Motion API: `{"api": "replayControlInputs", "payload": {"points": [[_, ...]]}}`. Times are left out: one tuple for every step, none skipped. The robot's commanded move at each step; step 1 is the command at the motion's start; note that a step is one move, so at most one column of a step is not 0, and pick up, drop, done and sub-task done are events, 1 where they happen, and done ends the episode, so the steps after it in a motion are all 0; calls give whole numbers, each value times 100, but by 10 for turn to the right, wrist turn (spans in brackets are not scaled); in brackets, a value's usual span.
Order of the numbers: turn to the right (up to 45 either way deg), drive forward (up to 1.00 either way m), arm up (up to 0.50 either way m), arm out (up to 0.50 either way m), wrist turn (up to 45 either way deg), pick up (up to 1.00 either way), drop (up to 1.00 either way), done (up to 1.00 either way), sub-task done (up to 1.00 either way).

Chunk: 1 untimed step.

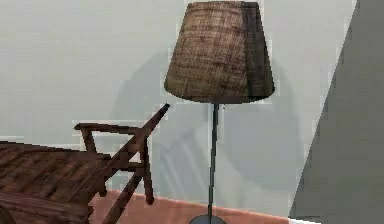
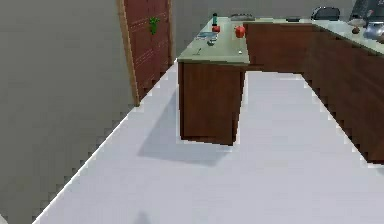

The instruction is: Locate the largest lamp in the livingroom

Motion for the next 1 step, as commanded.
{"api": "replayControlInputs", "payload": {"points": [[0,0,0,0,0,0,0,100,0]]}}
